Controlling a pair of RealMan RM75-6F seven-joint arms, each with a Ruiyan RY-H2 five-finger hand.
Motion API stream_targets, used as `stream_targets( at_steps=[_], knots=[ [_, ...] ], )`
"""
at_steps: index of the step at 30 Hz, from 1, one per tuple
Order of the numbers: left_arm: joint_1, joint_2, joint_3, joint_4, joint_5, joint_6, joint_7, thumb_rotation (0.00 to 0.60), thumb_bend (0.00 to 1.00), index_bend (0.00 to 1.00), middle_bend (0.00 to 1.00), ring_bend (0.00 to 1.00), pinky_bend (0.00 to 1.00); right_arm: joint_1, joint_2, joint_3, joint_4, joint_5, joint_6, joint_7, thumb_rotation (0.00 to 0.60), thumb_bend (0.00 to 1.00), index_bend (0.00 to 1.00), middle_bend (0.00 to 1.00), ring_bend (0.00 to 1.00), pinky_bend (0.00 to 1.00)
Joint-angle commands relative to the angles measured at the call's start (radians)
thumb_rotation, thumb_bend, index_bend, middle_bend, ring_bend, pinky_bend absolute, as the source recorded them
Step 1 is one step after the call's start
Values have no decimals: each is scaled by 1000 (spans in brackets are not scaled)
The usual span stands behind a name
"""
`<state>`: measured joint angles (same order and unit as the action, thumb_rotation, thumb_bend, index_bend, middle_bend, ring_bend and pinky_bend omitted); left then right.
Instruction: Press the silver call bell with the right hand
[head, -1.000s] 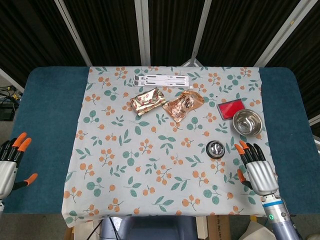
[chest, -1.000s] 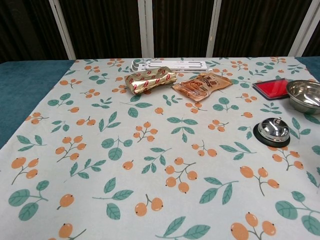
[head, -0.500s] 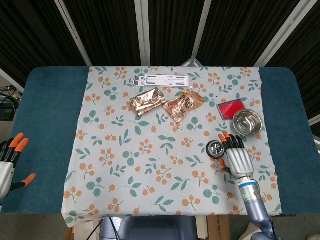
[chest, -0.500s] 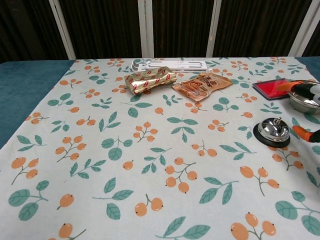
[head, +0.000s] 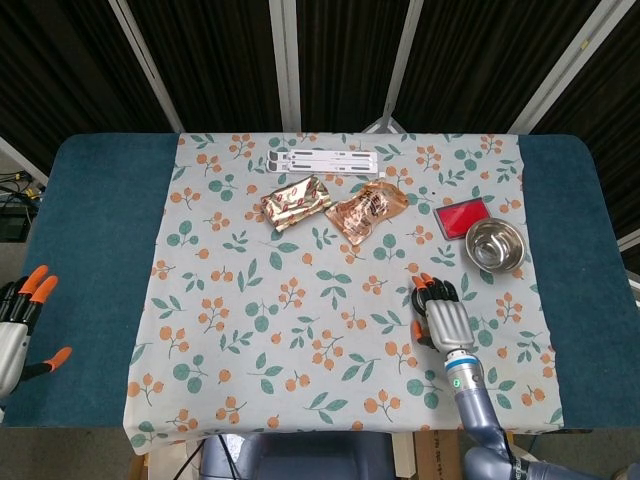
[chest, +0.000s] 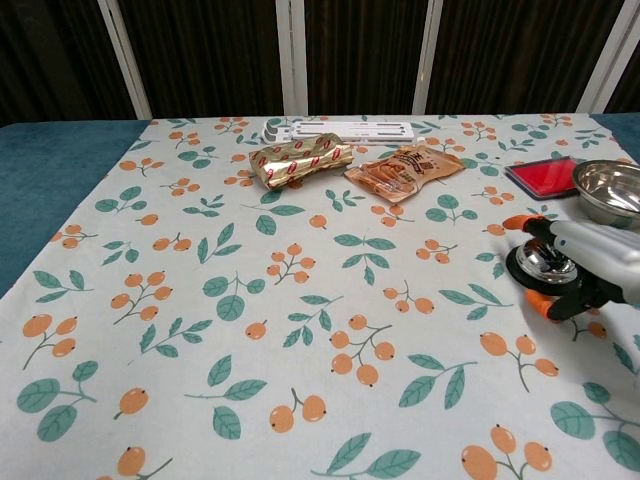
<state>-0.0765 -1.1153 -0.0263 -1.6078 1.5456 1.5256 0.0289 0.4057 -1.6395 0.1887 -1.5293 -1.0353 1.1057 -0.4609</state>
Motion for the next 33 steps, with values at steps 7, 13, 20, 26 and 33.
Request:
stream_targets(
  at_steps=[7,13,20,26,33],
  knots=[
    [0,-1,-1,0,-2,1,3,600,72,0,0,0,0,9,-10,-13,-30,110,-62,6,600,529,0,0,0,0],
    [0,-3,-2,1,2,5,3,600,72,0,0,0,0,24,9,17,-73,50,-12,19,600,532,0,0,0,0],
    [-1,-4,-4,0,2,4,7,600,72,0,0,0,0,32,114,80,-214,-13,61,18,600,539,0,0,0,0],
    [2,-6,0,7,7,8,7,600,72,0,0,0,0,-2,231,61,-309,-73,107,13,600,514,0,0,0,0],
    [4,-9,1,12,14,16,14,600,72,0,0,0,0,-93,396,-42,-335,-234,190,37,600,489,0,0,0,0]
  ],
)
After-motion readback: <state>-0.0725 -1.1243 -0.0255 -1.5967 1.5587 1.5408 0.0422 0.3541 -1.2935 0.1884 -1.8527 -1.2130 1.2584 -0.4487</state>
